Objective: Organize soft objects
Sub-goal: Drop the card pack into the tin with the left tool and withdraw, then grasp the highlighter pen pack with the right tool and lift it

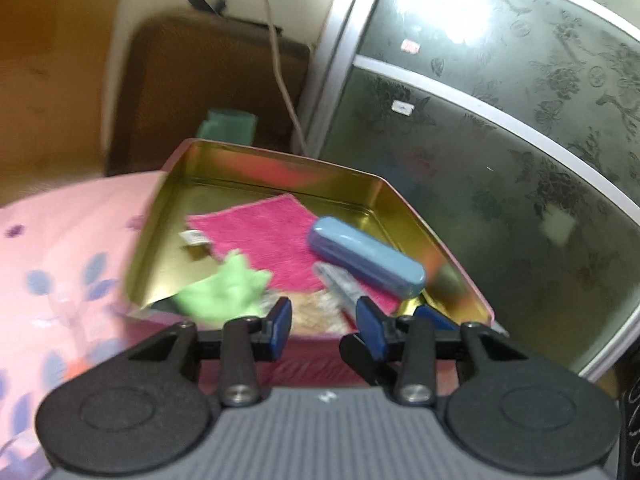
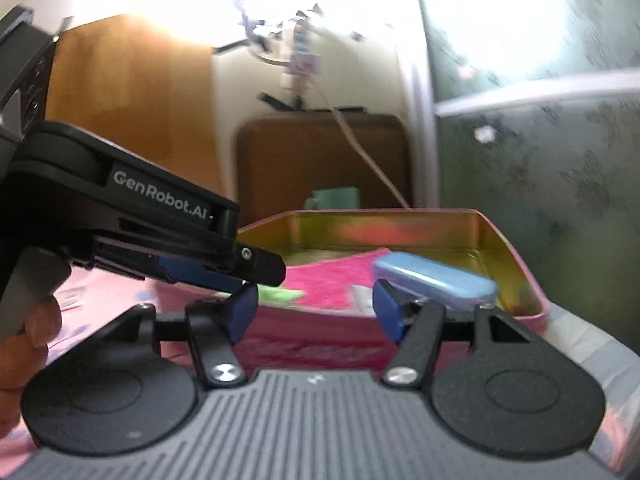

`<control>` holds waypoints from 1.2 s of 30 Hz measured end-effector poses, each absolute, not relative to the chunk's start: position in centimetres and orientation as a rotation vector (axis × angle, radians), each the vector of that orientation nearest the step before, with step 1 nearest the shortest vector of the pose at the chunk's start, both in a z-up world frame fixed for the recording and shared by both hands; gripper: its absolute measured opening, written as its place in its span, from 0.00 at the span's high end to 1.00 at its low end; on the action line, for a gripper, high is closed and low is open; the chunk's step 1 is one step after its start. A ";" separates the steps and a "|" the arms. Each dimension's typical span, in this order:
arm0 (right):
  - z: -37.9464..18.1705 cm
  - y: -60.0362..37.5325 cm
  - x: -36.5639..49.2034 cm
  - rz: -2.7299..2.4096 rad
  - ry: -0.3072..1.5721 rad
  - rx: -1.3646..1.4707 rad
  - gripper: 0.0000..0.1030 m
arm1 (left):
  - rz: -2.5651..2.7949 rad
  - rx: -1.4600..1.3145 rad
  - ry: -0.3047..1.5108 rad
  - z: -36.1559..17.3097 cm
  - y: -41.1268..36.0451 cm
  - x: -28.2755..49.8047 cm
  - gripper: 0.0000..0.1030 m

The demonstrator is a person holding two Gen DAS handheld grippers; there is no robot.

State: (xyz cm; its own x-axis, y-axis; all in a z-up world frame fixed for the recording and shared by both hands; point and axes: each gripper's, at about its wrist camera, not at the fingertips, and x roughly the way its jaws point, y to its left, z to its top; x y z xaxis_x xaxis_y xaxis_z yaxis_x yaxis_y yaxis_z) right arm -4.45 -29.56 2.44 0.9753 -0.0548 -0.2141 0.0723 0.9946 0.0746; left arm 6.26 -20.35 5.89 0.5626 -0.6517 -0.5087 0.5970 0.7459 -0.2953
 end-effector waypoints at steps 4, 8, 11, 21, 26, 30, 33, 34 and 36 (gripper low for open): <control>2.1 -25.6 -4.9 0.075 0.242 0.039 0.36 | -0.657 -0.100 0.619 5.3 -14.7 4.0 0.66; 1.6 -22.5 -3.3 0.215 0.357 0.027 0.36 | -0.496 -0.120 0.659 3.4 -7.3 2.6 0.66; 1.4 -20.3 -1.6 0.317 0.472 0.008 0.36 | -0.310 -0.124 0.708 1.5 -1.3 2.0 0.66; 1.7 -11.5 3.3 0.587 0.662 0.051 0.36 | 0.128 -0.225 0.593 0.1 12.4 -0.3 0.70; 1.7 -6.7 6.7 0.659 0.717 0.180 0.37 | 0.123 -0.296 0.564 0.3 13.4 -0.7 0.68; 1.2 -4.3 9.3 0.670 0.767 0.286 0.44 | 0.109 -0.298 0.552 0.2 13.4 -1.1 0.68; 1.2 -3.4 9.8 0.661 0.793 0.280 0.74 | 0.099 -0.319 0.548 -0.3 13.8 -0.9 0.68; 1.4 -3.6 9.6 0.661 0.785 0.285 0.79 | 0.097 -0.324 0.545 -0.3 13.9 -0.9 0.66; 2.4 -4.4 8.3 0.649 0.728 0.251 0.84 | 0.094 -0.330 0.536 -0.3 14.1 -1.0 0.63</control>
State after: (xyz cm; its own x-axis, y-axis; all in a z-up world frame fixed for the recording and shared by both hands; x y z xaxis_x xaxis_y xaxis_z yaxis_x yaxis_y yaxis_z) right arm 8.26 -4.41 2.41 0.5632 0.6289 -0.5360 -0.4612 0.7774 0.4276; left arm -1.01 14.06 -0.26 0.8569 0.0022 -0.5154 -0.1731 0.9431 -0.2837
